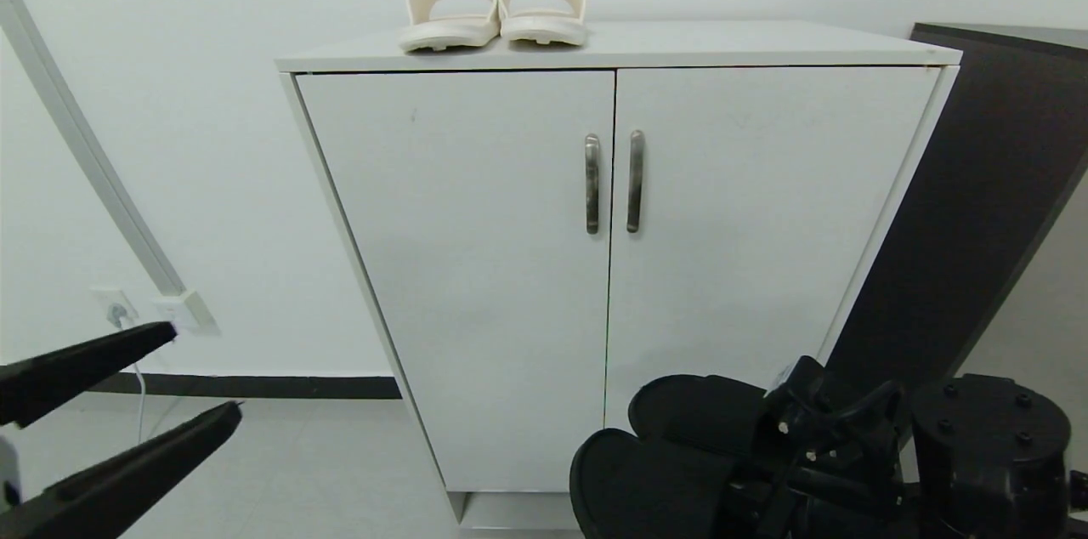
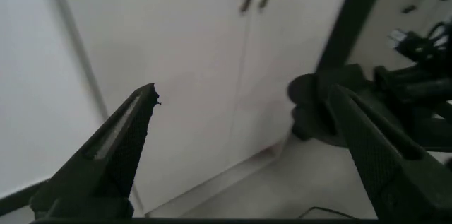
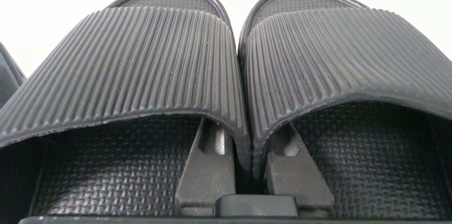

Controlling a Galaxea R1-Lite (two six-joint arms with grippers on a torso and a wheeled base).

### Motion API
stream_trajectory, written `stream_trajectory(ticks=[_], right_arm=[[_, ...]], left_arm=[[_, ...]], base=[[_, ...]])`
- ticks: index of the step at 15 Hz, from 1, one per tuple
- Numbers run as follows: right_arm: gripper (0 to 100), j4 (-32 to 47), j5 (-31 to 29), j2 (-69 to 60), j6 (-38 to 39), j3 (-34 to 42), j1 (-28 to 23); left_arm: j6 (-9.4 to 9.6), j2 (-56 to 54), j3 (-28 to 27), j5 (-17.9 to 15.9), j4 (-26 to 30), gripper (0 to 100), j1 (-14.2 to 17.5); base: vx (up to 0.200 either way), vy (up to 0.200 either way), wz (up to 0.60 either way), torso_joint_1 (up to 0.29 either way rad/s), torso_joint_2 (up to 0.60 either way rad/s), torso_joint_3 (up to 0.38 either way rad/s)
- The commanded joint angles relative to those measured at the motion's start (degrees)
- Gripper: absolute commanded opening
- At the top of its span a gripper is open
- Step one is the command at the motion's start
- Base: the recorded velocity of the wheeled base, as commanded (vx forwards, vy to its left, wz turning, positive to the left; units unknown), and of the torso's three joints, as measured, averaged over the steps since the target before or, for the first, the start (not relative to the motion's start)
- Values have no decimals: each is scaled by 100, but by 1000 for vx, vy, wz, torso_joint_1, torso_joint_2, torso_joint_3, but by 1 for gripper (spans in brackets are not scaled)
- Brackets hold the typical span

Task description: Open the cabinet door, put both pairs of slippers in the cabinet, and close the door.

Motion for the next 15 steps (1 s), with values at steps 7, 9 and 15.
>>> stream_trajectory(ticks=[7, 9, 15], right_arm=[[0, -114, -9, -34, -146, 18, 11], [0, -158, 0, -8, -146, 62, 11], [0, -158, 52, -26, -120, 45, 11]], left_arm=[[-507, 3176, -2008, 351, -1236, 100, -2461], [-762, 3791, -2659, 298, -1236, 100, -2760], [-1667, 4811, -4205, -97, -1236, 100, -3226]], base=[[0, 0, 0, 0, 0, 0], [0, 0, 0, 0, 0, 0], [0, 0, 0, 0, 0, 0]])
